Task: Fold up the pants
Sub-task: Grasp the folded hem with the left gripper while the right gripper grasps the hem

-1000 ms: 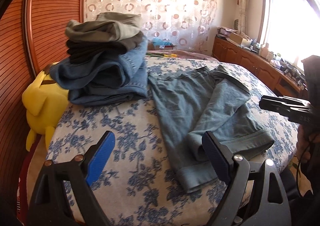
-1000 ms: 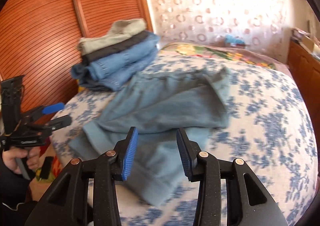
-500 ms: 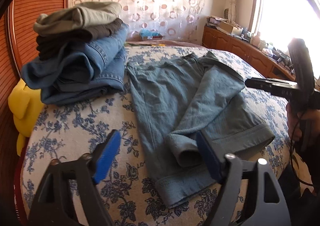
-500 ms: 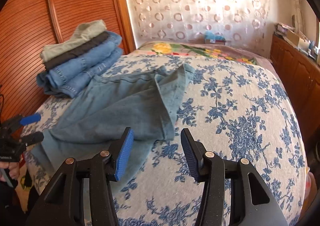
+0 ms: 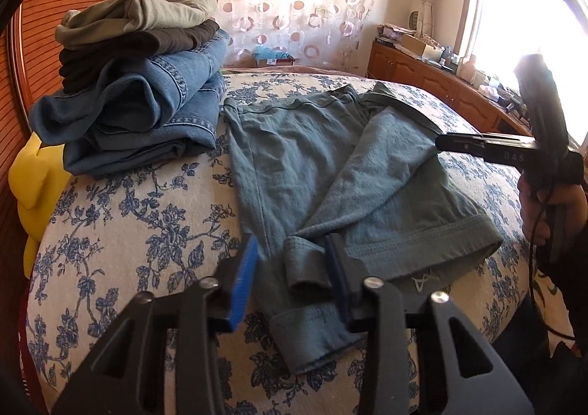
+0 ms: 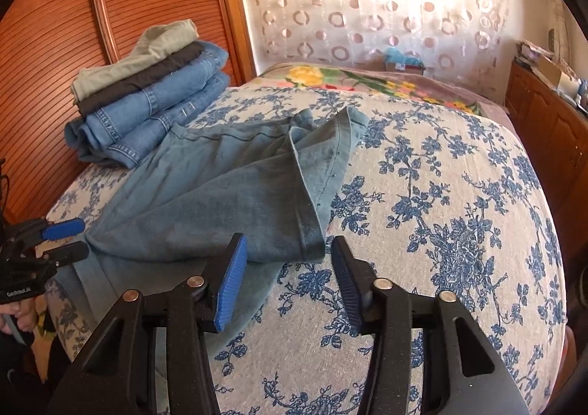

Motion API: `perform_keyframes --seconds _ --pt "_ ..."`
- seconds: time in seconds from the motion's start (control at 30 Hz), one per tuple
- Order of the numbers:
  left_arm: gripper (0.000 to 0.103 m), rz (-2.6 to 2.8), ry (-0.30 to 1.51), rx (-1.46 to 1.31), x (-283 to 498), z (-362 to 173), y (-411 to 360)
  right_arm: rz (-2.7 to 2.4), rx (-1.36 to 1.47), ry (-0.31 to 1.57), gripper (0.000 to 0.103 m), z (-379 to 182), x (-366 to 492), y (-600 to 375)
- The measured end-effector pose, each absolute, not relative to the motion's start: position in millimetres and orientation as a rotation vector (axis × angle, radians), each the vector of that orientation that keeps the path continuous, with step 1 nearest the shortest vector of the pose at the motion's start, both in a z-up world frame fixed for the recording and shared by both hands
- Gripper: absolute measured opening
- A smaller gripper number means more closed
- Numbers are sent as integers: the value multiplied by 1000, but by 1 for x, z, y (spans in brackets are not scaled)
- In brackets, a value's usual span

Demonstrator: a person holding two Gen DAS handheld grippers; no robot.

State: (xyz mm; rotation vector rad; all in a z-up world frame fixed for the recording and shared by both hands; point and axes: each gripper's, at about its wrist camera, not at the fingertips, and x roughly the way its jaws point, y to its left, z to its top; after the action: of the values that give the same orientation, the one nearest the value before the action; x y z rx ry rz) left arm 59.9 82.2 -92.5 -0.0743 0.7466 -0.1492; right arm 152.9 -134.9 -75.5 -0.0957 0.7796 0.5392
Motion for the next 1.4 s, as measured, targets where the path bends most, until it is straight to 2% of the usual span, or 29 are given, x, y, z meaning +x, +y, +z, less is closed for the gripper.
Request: perform_keyframes --seconds 0.03,0.23,0.67,0.7,0.73,0.83,0.93,1.2,1.4 --pt "33 -151 744 -74 57 -92 82 538 -92 781 36 -75 154 -135" --pt "25 -160 735 -66 50 -88 81 521 -77 791 34 -73 161 -138" --pt "25 -141 771 -56 56 -95 79 553 -55 865 34 -88 172 -139" --pt "25 -141 771 -59 55 -95 79 561 -50 870 29 -89 172 -140" --pt "25 -142 772 -66 55 -95 80 570 -46 874 19 -90 171 -139" --pt "27 -143 776 -79 55 -95 82 582 -51 861 7 -89 168 -138" --pt "28 -147 780 -90 55 -95 84 587 -66 829 4 -80 164 -138" --pt "25 -164 766 -95 51 -93 83 586 -86 729 3 -39 163 -133" --pt "12 -193 736 -126 41 -85 83 585 -130 702 3 -25 178 -114"
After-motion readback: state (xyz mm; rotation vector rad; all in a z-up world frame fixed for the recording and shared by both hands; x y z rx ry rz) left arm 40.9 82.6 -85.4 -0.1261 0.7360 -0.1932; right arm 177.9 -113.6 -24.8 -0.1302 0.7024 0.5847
